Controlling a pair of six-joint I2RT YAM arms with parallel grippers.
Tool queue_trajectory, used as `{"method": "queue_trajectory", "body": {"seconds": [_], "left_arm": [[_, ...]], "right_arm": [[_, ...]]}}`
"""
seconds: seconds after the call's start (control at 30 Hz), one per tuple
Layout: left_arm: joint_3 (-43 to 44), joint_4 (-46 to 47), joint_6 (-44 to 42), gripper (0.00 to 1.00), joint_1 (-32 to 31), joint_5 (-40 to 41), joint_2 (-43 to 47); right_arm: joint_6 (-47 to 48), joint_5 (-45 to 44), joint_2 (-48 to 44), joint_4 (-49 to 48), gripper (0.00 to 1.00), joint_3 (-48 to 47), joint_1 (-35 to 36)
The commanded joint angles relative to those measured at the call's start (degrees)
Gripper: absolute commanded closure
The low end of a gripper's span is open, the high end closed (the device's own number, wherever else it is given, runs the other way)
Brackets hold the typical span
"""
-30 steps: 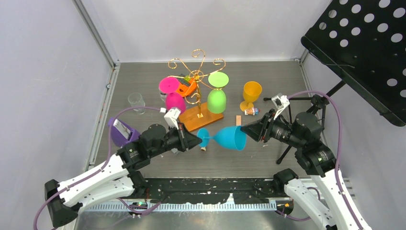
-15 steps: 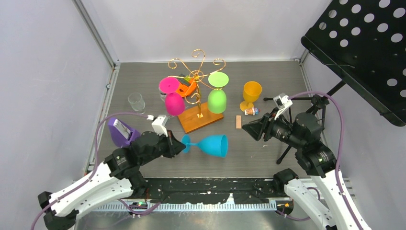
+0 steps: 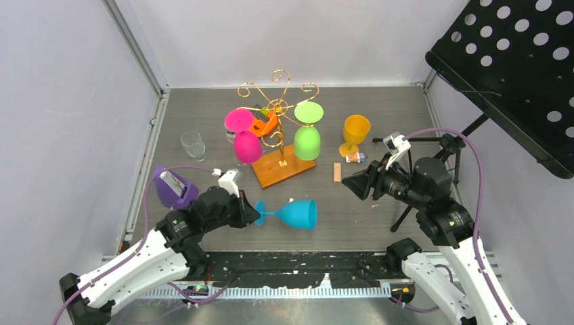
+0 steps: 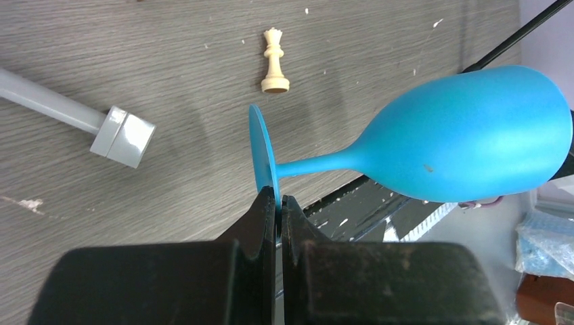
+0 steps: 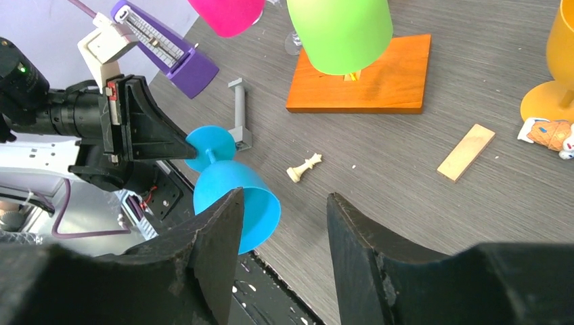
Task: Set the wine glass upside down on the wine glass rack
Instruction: Adjust the wine glass.
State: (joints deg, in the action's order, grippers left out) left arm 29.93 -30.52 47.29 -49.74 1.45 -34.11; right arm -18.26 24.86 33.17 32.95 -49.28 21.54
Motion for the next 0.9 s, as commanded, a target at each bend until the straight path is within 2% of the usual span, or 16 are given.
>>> {"method": "queue_trajectory", "body": {"seconds": [0.0,0.17,0.33,0.43,0.57,0.67,0.7,0.77,0.87], "left_arm": [[4.24,-3.25,-3.64,1.00,0.25,0.79,-0.70],[7.74,-6.56,-14.94,1.00,-0.59,-1.18,-2.86],[11.90,-9.83,-17.98,1.00,-6.12,6.51,-2.75],[15.50,-11.19,-18.65,1.00,-12.00,13.27,-3.55],[20.68,-13.55,-20.70,1.00,-21.28,23.07,-6.82],[24.41,-14.67,-22.93,1.00,-26.76,30.68,-8.96],[25.46,-14.62,-24.04,1.00,-27.91,32.45,-9.43],[26.89,-12.91,-27.66,1.00,-29.21,32.69,-9.94],[27.92,-9.12,-34.33,1.00,-30.93,30.24,-9.82]], "right_arm": [[2.88,2.36,0.87,0.99,0.44,-2.57,-0.02],[6.58,9.74,2.16,1.46,0.36,-2.51,-0.01],[6.84,11.34,4.72,3.20,0.35,-3.38,0.16],[7.71,11.15,6.00,4.45,0.34,-4.34,1.10],[7.10,6.28,8.55,5.28,0.32,-5.87,8.08],[5.55,-0.63,10.99,3.11,0.31,-7.03,19.38],[4.43,-1.50,11.50,2.40,0.30,-7.58,21.20],[2.60,-2.50,12.34,-0.35,0.29,-7.63,25.96],[-0.49,-0.14,12.78,-6.89,0.28,-6.87,27.54]]}}
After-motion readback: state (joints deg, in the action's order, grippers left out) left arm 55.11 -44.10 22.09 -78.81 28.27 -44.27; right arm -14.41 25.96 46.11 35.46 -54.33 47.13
